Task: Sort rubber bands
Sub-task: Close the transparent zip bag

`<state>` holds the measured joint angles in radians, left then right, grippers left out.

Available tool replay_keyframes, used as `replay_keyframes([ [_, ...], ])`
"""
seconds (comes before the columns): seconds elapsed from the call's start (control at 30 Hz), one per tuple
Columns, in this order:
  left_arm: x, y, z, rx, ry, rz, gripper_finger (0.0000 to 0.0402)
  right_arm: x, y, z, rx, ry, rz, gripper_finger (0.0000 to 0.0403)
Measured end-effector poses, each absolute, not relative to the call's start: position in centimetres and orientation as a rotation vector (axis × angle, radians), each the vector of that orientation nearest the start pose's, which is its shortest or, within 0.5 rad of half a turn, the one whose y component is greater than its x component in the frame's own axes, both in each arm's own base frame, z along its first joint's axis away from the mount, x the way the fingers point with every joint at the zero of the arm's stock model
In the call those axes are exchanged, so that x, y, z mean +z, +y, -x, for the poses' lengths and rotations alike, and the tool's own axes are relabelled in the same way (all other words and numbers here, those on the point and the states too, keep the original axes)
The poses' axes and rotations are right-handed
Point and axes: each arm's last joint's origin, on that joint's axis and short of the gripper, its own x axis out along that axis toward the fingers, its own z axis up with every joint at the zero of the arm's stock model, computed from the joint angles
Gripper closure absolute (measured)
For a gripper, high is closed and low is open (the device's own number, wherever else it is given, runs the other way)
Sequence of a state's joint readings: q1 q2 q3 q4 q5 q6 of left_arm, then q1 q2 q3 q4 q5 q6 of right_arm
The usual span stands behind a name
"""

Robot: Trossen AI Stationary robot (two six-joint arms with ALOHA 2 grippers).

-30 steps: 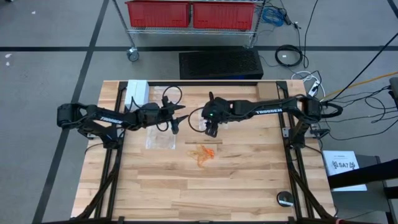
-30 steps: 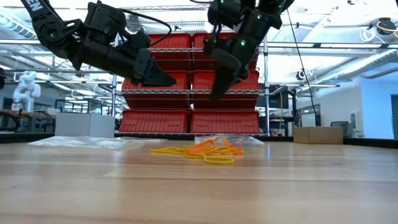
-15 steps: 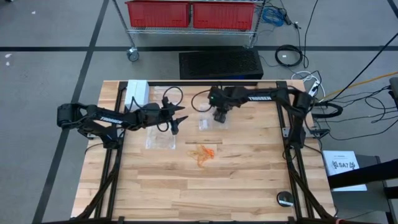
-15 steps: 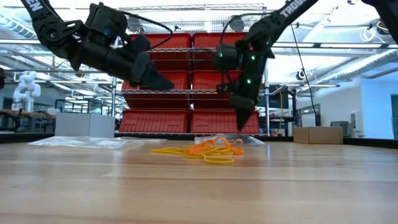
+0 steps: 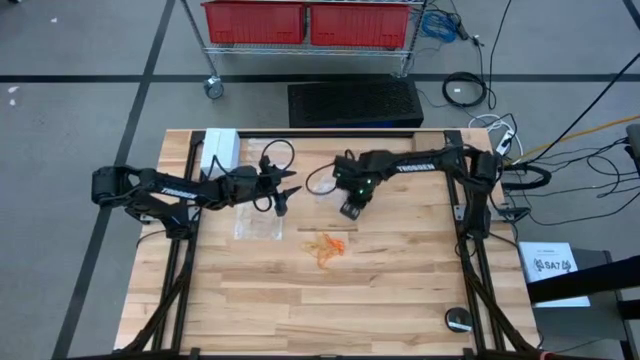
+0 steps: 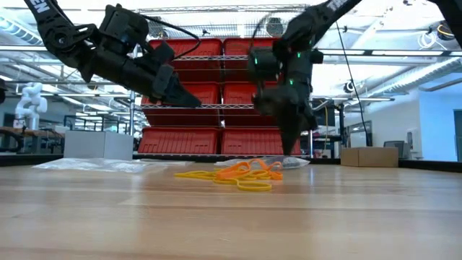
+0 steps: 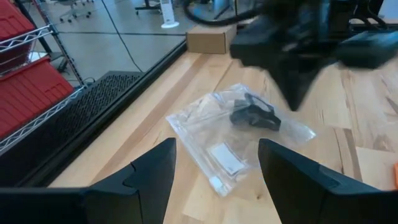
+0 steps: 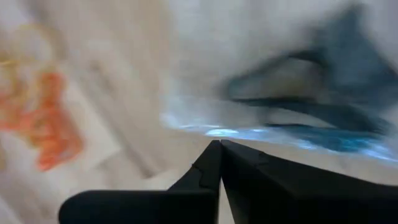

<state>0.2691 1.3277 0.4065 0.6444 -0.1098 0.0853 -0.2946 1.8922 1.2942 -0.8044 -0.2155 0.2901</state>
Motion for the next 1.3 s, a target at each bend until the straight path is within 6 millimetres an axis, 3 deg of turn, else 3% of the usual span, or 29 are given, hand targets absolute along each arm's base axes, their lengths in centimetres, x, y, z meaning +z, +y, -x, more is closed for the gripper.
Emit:
replay_keyframes([
  [0.2, 17.3, 6.8, -23.5, 0.367, 0.309, -0.037, 0.0166, 20.4, -7.5, -35.0, -0.234, 1.177, -0.374, 0.0403],
  [0.27, 17.1, 7.0, -23.4, 0.387, 0.315, 0.049, 0.0166, 21.4, -7.7, -34.7, -0.254, 1.144, -0.313, 0.0403],
  [0.43, 15.6, 7.8, -23.2, 0.377, 0.351, 0.456, 0.0167, 22.9, -8.9, -33.6, -0.324, 1.118, -0.29, 0.0403],
  [0.6, 14.1, 8.0, -24.3, 0.336, 0.314, 0.578, 0.0187, 23.4, -9.8, -33.1, -0.346, 1.102, -0.294, 0.0403],
  [0.67, 13.5, 7.9, -24.9, 0.281, 0.327, 0.489, 0.0197, 23.4, -9.9, -33.1, -0.34, 1.104, -0.284, 0.0403],
  [0.83, 13.1, 6.6, -26.5, 0.128, 0.365, -0.059, 0.0208, 23.4, -9.8, -33.0, -0.316, 1.129, -0.25, 0.0403],
  [1.0, 12.6, 5.6, -27.5, 0.114, 0.435, -0.509, 0.0208, 23.2, -9.8, -32.7, -0.308, 1.162, -0.244, 0.0403],
  [1.13, 11.5, 5.9, -28.4, 0.167, 0.526, -0.679, 0.0208, 23.2, -9.7, -32.6, -0.308, 1.175, -0.245, 0.0403],
  [1.3, 10.6, 6.7, -30.7, 0.214, 0.565, -0.702, 0.0208, 23.2, -9.7, -32.6, -0.307, 1.178, -0.245, 0.0403],
])
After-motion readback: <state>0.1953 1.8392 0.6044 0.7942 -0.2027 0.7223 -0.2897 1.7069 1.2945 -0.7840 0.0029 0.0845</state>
